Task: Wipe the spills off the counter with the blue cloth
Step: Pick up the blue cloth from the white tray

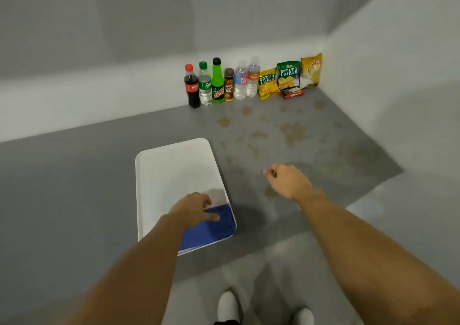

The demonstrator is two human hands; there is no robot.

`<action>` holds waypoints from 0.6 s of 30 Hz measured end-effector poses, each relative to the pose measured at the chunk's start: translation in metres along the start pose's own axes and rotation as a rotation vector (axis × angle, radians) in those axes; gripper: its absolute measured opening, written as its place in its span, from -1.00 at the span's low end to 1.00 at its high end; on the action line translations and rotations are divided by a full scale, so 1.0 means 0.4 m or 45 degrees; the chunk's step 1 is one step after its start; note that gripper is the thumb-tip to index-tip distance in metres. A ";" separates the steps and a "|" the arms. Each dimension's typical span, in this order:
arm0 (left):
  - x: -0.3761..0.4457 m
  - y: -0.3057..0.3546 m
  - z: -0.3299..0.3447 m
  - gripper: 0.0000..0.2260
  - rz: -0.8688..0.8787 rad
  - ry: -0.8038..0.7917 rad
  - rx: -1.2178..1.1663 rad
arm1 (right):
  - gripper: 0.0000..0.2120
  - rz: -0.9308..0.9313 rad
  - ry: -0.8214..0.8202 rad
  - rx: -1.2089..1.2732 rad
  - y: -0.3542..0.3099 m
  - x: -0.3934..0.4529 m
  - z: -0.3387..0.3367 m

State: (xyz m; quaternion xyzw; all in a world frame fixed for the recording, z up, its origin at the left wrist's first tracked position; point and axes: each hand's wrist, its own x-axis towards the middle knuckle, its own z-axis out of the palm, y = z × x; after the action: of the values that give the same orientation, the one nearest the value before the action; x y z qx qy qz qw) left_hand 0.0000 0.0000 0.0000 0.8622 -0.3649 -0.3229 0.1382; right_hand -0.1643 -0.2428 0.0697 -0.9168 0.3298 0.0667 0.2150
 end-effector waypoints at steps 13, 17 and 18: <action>0.017 0.001 0.017 -0.53 0.071 -0.143 0.317 | -0.63 0.078 -0.034 0.054 0.014 0.004 0.001; 0.022 -0.004 0.020 -0.56 0.077 -0.193 0.282 | -0.62 0.096 -0.008 0.047 0.021 0.007 -0.001; 0.023 -0.004 0.020 -0.57 0.074 -0.205 0.266 | -0.62 0.098 -0.005 0.043 0.023 0.008 -0.002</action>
State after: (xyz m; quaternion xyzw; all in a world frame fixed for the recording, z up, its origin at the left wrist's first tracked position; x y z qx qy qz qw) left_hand 0.0006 -0.0054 -0.0110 0.8322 -0.4314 -0.3472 0.0274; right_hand -0.1678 -0.2511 0.0663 -0.8995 0.3656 0.0711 0.2285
